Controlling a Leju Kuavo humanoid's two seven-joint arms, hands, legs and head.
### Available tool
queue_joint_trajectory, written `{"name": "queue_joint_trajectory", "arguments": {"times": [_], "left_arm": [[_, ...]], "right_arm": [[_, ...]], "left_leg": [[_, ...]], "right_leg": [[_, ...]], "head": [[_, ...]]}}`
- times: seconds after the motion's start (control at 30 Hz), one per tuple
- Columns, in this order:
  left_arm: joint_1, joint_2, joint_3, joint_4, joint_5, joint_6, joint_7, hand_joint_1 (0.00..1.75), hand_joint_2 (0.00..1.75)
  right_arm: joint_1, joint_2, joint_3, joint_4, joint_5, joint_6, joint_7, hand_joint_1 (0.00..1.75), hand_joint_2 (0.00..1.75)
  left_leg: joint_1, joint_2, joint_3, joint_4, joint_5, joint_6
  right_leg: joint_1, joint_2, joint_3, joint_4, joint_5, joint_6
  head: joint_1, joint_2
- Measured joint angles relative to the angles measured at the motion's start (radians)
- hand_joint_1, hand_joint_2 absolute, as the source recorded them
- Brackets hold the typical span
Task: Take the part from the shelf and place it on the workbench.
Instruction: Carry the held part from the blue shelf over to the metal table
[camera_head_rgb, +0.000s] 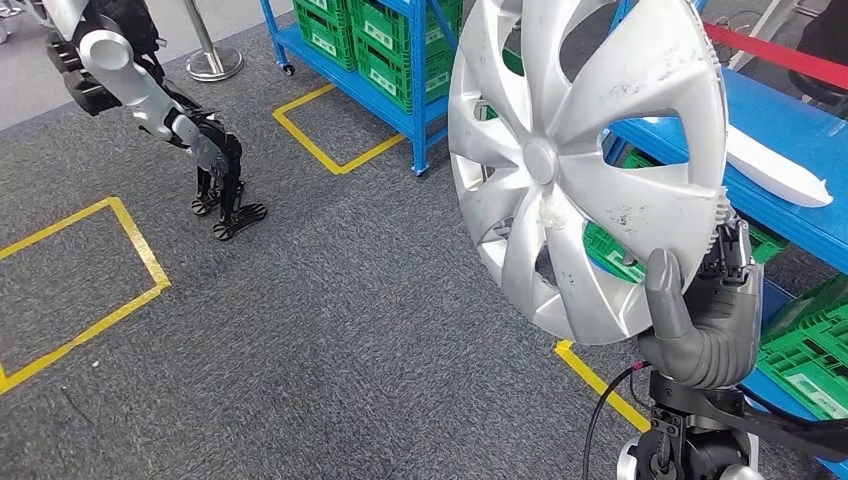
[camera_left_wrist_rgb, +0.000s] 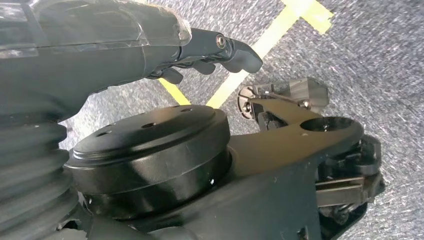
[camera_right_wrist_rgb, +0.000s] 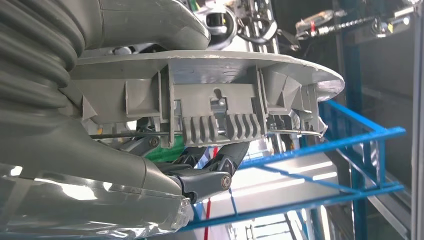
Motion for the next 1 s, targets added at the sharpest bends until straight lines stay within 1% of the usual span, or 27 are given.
{"name": "queue_joint_trajectory", "arguments": {"times": [0.07, 0.1, 0.13, 0.2, 0.23, 0.27, 0.3, 0.33, 0.37, 0.4, 0.43, 0.47, 0.5, 0.53, 0.57, 0.6, 0.67, 0.7, 0.73, 0.77, 0.8, 0.83, 0.87, 0.9, 0.93, 0.97, 1.0], "left_arm": [[0.000, 0.000, 0.000, 0.000, 0.000, 0.000, 0.000, 0.00, 1.75], [0.000, 0.000, 0.000, 0.000, 0.000, 0.000, 0.000, 0.00, 1.75], [0.000, 0.000, -0.001, 0.000, 0.000, 0.000, 0.000, 0.00, 1.75], [-0.001, 0.000, -0.001, 0.000, 0.000, 0.000, 0.001, 0.00, 1.75], [-0.001, 0.001, -0.001, 0.000, 0.000, 0.000, 0.002, 0.00, 1.75], [-0.001, 0.001, -0.001, 0.000, 0.000, 0.000, 0.003, 0.00, 1.75], [-0.001, 0.001, -0.001, 0.000, 0.000, 0.000, 0.003, 0.00, 1.75], [-0.001, 0.000, -0.001, 0.000, 0.000, 0.000, 0.003, 0.00, 1.75], [-0.001, 0.000, -0.001, 0.000, 0.000, 0.000, 0.003, 0.00, 1.75], [-0.001, 0.000, -0.001, 0.000, 0.001, 0.000, 0.003, 0.00, 1.75], [-0.001, -0.001, -0.002, 0.000, 0.001, 0.000, 0.003, 0.00, 1.75], [-0.001, -0.001, -0.002, 0.000, 0.002, 0.000, 0.003, 0.00, 1.75], [-0.001, -0.001, -0.002, 0.000, 0.002, 0.000, 0.004, 0.00, 1.75], [-0.001, 0.000, -0.002, 0.000, 0.003, 0.000, 0.004, 0.00, 1.75], [-0.001, 0.000, -0.002, 0.000, 0.003, 0.000, 0.004, 0.00, 1.75], [-0.001, 0.000, -0.002, 0.000, 0.003, 0.000, 0.004, 0.00, 1.75], [-0.001, -0.001, -0.002, 0.000, 0.003, 0.000, 0.004, 0.00, 1.75], [-0.001, -0.001, -0.002, 0.000, 0.003, 0.000, 0.004, 0.00, 1.75], [-0.001, -0.001, -0.002, 0.000, 0.003, 0.000, 0.004, 0.00, 1.75], [0.000, -0.001, -0.002, 0.000, 0.003, 0.000, 0.004, 0.00, 1.75], [0.000, 0.000, -0.002, 0.000, 0.003, 0.000, 0.004, 0.00, 1.75], [0.001, 0.000, -0.002, 0.000, 0.003, 0.000, 0.004, 0.00, 1.75], [0.000, 0.001, -0.002, 0.000, 0.003, 0.000, 0.005, 0.00, 1.75], [0.000, 0.001, -0.002, 0.000, 0.003, 0.000, 0.005, 0.00, 1.75], [0.000, 0.001, -0.002, 0.000, 0.003, 0.000, 0.005, 0.00, 1.75], [0.000, 0.001, -0.002, 0.000, 0.003, 0.000, 0.005, 0.00, 1.75], [0.000, 0.001, -0.002, 0.000, 0.003, 0.000, 0.005, 0.00, 1.75]], "right_arm": [[0.000, 0.000, 0.000, 0.000, 0.000, 0.000, 0.000, 1.75, 1.75], [0.000, 0.000, 0.000, 0.000, 0.000, 0.000, 0.000, 1.75, 1.75], [0.000, 0.000, 0.000, 0.000, 0.000, 0.000, 0.000, 1.75, 1.75], [0.000, 0.000, 0.000, 0.000, 0.000, 0.000, 0.000, 1.75, 1.75], [0.000, 0.000, 0.000, 0.000, 0.000, 0.000, 0.000, 1.75, 1.75], [0.000, 0.000, 0.000, 0.000, 0.000, 0.000, 0.000, 1.75, 1.75], [0.000, 0.000, 0.000, 0.000, 0.000, 0.000, 0.000, 1.75, 1.75], [0.000, 0.000, 0.000, 0.000, 0.000, 0.000, 0.000, 1.75, 1.75], [0.000, 0.000, -0.001, 0.000, 0.000, 0.000, 0.000, 1.75, 1.75], [0.001, 0.000, -0.001, 0.000, 0.000, 0.000, 0.000, 1.75, 1.75], [0.002, 0.000, 0.000, 0.000, 0.000, 0.000, 0.000, 1.75, 1.75], [0.002, 0.000, 0.000, 0.000, 0.000, 0.000, 0.000, 1.75, 1.75], [0.003, 0.000, 0.000, 0.000, 0.000, 0.000, 0.000, 1.75, 1.75], [0.003, 0.000, 0.000, 0.000, 0.000, 0.000, 0.000, 1.75, 1.75], [0.003, 0.001, 0.000, 0.000, 0.000, 0.000, 0.000, 1.75, 1.75], [0.002, 0.001, 0.000, 0.000, 0.000, 0.000, 0.000, 1.75, 1.75], [0.001, 0.001, 0.000, 0.000, 0.000, 0.000, 0.000, 1.75, 1.75], [0.001, 0.001, 0.000, 0.000, 0.000, 0.000, 0.000, 1.75, 1.75], [0.001, 0.001, 0.000, 0.000, 0.000, 0.000, 0.000, 1.75, 1.75], [0.001, 0.001, 0.000, 0.000, 0.000, 0.000, 0.000, 1.75, 1.75], [0.000, 0.001, 0.000, 0.000, 0.000, 0.000, 0.000, 1.75, 1.75], [0.000, 0.001, 0.000, 0.000, 0.000, 0.000, 0.000, 1.75, 1.75], [0.000, 0.001, 0.000, 0.000, 0.000, 0.000, 0.000, 1.75, 1.75], [0.000, 0.001, 0.000, 0.000, 0.000, 0.000, 0.000, 1.75, 1.75], [0.001, 0.001, 0.000, 0.000, 0.000, 0.000, 0.000, 1.75, 1.75], [0.001, 0.001, 0.000, 0.000, 0.000, 0.000, 0.000, 1.75, 1.75], [0.002, 0.001, 0.001, 0.001, 0.000, 0.000, 0.000, 1.75, 1.75]], "left_leg": [[0.000, 0.001, 0.008, -0.015, 0.009, 0.000], [0.000, 0.005, 0.023, -0.041, 0.023, 0.001], [-0.001, 0.015, 0.047, -0.085, 0.044, 0.002], [-0.009, 0.038, 0.097, -0.182, 0.074, 0.015], [-0.013, 0.043, 0.111, -0.213, 0.080, 0.024], [-0.016, 0.039, 0.115, -0.228, 0.081, 0.033], [-0.014, 0.029, 0.115, -0.230, 0.084, 0.039], [-0.012, 0.019, 0.116, -0.233, 0.087, 0.045], [-0.011, 0.009, 0.117, -0.234, 0.089, 0.049], [-0.012, 0.000, 0.116, -0.234, 0.090, 0.052], [-0.013, -0.011, 0.116, -0.234, 0.090, 0.054], [-0.014, -0.022, 0.116, -0.233, 0.091, 0.055], [-0.016, -0.032, 0.117, -0.233, 0.091, 0.055], [-0.016, -0.040, 0.117, -0.233, 0.091, 0.056], [-0.017, -0.048, 0.119, -0.233, 0.092, 0.056], [-0.017, -0.055, 0.121, -0.233, 0.092, 0.056], [-0.019, -0.068, 0.120, -0.231, 0.093, 0.052], [-0.019, -0.074, 0.116, -0.231, 0.095, 0.048], [-0.019, -0.078, 0.112, -0.231, 0.098, 0.043], [-0.018, -0.082, 0.109, -0.231, 0.101, 0.037], [-0.018, -0.075, 0.106, -0.230, 0.100, 0.032], [-0.019, -0.056, 0.102, -0.222, 0.091, 0.028], [-0.019, -0.034, 0.090, -0.197, 0.071, 0.023], [-0.017, -0.011, 0.070, -0.151, 0.039, 0.018], [-0.013, 0.001, 0.041, -0.088, 0.005, 0.013], [-0.009, 0.001, 0.011, -0.024, -0.023, 0.008], [-0.005, 0.000, -0.010, 0.022, -0.036, 0.004]], "right_leg": [[0.000, -0.002, 0.000, 0.000, 0.000, 0.001], [0.000, -0.004, 0.001, 0.001, -0.001, 0.002], [0.000, -0.007, 0.002, 0.002, -0.003, 0.004], [0.003, -0.026, 0.003, 0.007, -0.009, 0.017], [0.004, -0.038, 0.005, 0.008, -0.012, 0.025], [0.004, -0.041, 0.004, 0.013, -0.020, 0.033], [0.002, -0.032, 0.000, 0.028, -0.034, 0.038], [0.000, -0.015, -0.013, 0.062, -0.059, 0.042], [-0.001, 0.007, -0.036, 0.118, -0.093, 0.044], [-0.001, 0.022, -0.067, 0.187, -0.126, 0.045], [0.000, 0.030, -0.097, 0.252, -0.151, 0.045], [0.000, 0.033, -0.117, 0.292, -0.158, 0.044], [0.001, 0.034, -0.122, 0.300, -0.148, 0.041], [0.001, 0.036, -0.115, 0.281, -0.126, 0.039], [0.001, 0.038, -0.096, 0.236, -0.094, 0.036], [0.001, 0.047, -0.067, 0.173, -0.059, 0.032], [0.001, 0.071, -0.016, 0.060, -0.015, 0.024], [0.002, 0.080, -0.003, 0.027, -0.008, 0.020], [0.003, 0.082, 0.000, 0.018, -0.011, 0.018], [0.003, 0.077, 0.000, 0.013, -0.009, 0.014], [0.002, 0.070, 0.000, 0.009, -0.005, 0.010], [0.001, 0.064, 0.001, 0.003, -0.001, 0.005], [0.000, 0.056, 0.003, -0.003, 0.004, 0.000], [0.000, 0.047, 0.004, -0.007, 0.006, -0.004], [0.001, 0.039, 0.004, -0.007, 0.007, -0.005], [0.001, 0.030, 0.002, -0.006, 0.007, -0.006], [0.001, 0.020, 0.002, -0.004, 0.006, -0.006]], "head": [[0.000, 0.000], [-0.002, 0.000], [-0.003, 0.000], [-0.008, 0.000], [-0.010, 0.000], [-0.011, 0.000], [-0.009, 0.000], [-0.004, 0.000], [0.003, 0.000], [0.011, 0.000], [0.018, 0.000], [0.023, 0.000], [0.027, 0.000], [0.031, 0.000], [0.033, 0.000], [0.036, 0.000], [0.039, 0.000], [0.040, 0.000], [0.041, 0.000], [0.041, 0.000], [0.041, 0.000], [0.037, 0.000], [0.031, 0.000], [0.024, 0.000], [0.017, 0.000], [0.010, 0.000], [0.006, 0.000]]}}
